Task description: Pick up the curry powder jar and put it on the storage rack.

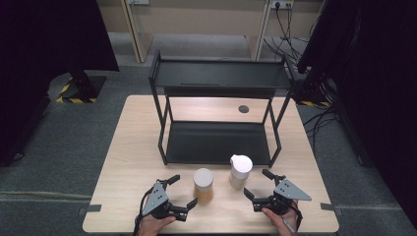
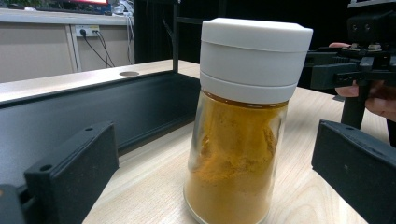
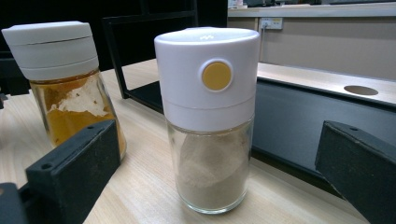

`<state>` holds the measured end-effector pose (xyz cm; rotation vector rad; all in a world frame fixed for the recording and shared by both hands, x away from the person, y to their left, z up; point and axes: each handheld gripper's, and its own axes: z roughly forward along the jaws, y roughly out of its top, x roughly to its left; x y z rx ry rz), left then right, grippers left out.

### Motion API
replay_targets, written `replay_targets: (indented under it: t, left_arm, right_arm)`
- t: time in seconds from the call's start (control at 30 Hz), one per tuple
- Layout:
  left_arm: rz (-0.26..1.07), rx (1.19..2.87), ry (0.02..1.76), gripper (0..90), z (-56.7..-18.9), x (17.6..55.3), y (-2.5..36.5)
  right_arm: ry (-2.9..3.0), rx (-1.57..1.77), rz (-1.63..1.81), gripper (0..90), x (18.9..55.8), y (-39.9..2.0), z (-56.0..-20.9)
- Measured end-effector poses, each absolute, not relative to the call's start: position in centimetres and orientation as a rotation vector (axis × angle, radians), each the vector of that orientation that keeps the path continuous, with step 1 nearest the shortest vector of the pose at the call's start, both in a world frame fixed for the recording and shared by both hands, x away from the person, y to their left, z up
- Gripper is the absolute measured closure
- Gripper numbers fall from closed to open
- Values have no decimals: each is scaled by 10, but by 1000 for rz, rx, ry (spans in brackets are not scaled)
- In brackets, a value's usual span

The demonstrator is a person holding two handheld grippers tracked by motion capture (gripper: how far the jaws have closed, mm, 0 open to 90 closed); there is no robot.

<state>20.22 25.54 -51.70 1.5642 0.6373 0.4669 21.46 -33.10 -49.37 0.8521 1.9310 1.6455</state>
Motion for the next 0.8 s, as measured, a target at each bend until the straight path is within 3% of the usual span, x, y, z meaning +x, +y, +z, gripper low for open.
replay_targets:
  t: [0.8]
  left_arm:
    - [445, 1549, 636, 0, -518, 203, 256]
  right_arm:
    - [1919, 859, 1654, 4, 214, -331, -495]
